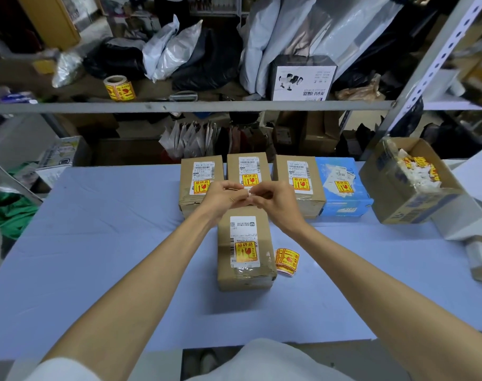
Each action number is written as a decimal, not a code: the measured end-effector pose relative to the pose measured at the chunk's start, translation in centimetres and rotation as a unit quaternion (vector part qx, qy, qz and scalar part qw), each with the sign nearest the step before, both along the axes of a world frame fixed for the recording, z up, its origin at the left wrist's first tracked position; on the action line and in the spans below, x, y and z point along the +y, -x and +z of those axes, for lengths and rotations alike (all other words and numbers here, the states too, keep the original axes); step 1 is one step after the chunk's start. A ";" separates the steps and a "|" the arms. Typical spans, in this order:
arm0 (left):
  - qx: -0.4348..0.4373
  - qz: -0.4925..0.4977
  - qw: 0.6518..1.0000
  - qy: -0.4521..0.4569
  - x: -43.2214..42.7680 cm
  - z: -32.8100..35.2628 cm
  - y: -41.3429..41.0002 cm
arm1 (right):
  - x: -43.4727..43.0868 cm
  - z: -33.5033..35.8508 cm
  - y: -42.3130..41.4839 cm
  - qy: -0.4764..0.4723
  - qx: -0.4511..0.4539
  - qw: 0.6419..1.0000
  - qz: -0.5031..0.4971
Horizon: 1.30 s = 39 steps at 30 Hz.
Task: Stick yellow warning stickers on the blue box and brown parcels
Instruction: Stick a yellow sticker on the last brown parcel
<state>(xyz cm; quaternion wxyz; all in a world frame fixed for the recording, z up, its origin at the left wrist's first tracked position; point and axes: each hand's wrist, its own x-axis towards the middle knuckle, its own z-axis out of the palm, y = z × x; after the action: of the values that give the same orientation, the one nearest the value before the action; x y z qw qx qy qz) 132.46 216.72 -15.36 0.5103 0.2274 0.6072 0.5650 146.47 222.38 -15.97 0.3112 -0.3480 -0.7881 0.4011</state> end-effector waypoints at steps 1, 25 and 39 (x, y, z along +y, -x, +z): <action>-0.003 -0.014 1.000 -0.006 -0.1 0.1 0.0 | 0.1 0.1 -0.1 -0.019 -0.008 1.000 0.003; 0.081 -0.105 0.990 -0.039 1.1 0.1 -0.4 | 2.0 0.3 -1.5 0.135 0.101 0.986 -0.012; 0.194 -0.183 0.962 -0.064 6.6 -0.3 -5.1 | 4.4 0.3 -6.1 0.068 0.025 0.991 -0.109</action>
<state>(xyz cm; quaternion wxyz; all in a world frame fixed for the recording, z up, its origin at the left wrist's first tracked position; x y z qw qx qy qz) 137.53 223.34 -15.67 0.4615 0.4722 0.6051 0.4450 152.52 226.75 -15.69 0.3477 -0.4423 -0.7084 0.4263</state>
